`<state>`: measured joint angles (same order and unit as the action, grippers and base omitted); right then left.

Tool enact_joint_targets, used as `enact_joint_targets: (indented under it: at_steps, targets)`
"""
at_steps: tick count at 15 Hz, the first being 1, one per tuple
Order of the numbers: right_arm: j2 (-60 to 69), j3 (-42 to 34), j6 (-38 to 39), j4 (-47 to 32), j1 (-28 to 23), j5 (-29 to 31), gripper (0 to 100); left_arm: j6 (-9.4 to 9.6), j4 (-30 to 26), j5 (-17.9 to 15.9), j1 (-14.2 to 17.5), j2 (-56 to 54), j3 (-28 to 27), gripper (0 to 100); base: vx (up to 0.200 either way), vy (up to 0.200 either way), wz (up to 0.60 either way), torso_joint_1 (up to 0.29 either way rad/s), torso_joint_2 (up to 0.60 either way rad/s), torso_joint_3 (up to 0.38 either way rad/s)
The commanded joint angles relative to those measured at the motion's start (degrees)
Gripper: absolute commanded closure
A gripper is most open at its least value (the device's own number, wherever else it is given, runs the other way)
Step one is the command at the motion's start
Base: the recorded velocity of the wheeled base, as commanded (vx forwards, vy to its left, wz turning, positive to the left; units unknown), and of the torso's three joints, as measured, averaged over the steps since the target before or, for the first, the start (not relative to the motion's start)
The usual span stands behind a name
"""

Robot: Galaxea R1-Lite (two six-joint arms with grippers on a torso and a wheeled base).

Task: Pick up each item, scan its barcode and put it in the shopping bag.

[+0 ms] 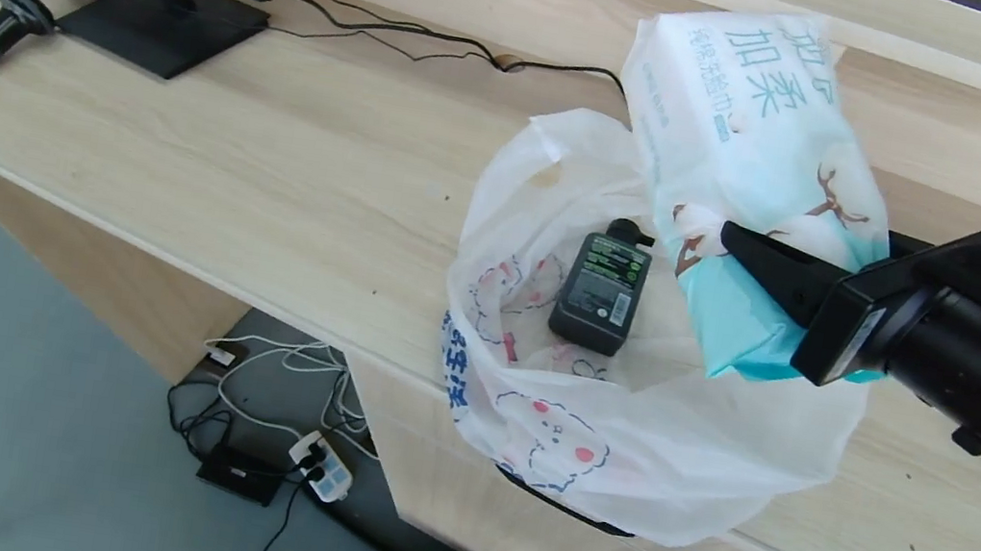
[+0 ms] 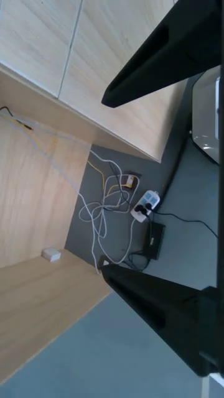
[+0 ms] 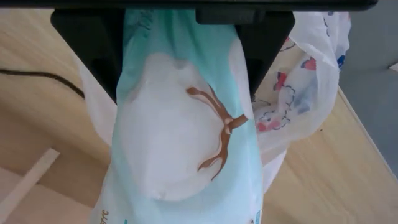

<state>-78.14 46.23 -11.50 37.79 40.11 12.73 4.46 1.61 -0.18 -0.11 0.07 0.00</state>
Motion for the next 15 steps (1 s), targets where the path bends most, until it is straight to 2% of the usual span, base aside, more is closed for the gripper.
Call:
enact_joint_targets:
  at_steps: [1, 2, 4, 9, 10, 12, 15]
  targets:
    - [-2.98, -0.61, 0.25, 0.62, -0.56, 0.02, 100, 0.02, 0.06, 0.01, 0.02, 0.01, 0.0, 0, 0.0, 0.0, 0.6, 0.002, 0.0, -0.002]
    - [-3.6, -0.7, 0.33, 0.79, -2.23, 0.28, 100, 0.02, 0.06, 0.01, 0.02, 0.01, 0.0, 0, 0.0, 0.0, 0.6, 0.002, 0.01, 0.002]
    - [-3.33, -1.05, -0.02, 1.5, -5.48, 0.37, 100, 0.11, 0.06, 0.01, 0.02, 0.01, 0.0, 0, 0.0, 0.0, 0.0, 0.0, 0.0, 0.0]
    - [7.48, -7.64, -0.81, -1.84, -5.65, 0.02, 100, -0.07, 0.06, 0.01, 0.02, 0.01, 0.0, 0, 0.0, 0.0, 0.0, 0.0, 0.0, 0.0]
    - [9.67, -7.38, -0.81, -5.1, -5.65, -0.07, 100, -0.07, 0.06, 0.01, 0.02, 0.01, 0.0, 0, 0.0, 0.0, 0.0, 0.0, 0.0, 0.0]
    - [16.18, -7.12, -0.37, -18.81, -5.65, -0.25, 100, -0.07, 0.06, 0.01, 0.02, 0.01, 0.0, 0, 0.0, 0.0, 0.0, 0.0, 0.0, 0.0]
    - [20.4, -7.99, 0.42, -27.68, -5.65, -0.16, 100, 0.02, 0.06, 0.01, 0.02, 0.01, 0.0, 0, 0.0, 0.0, 0.0, 0.0, 0.0, 0.0]
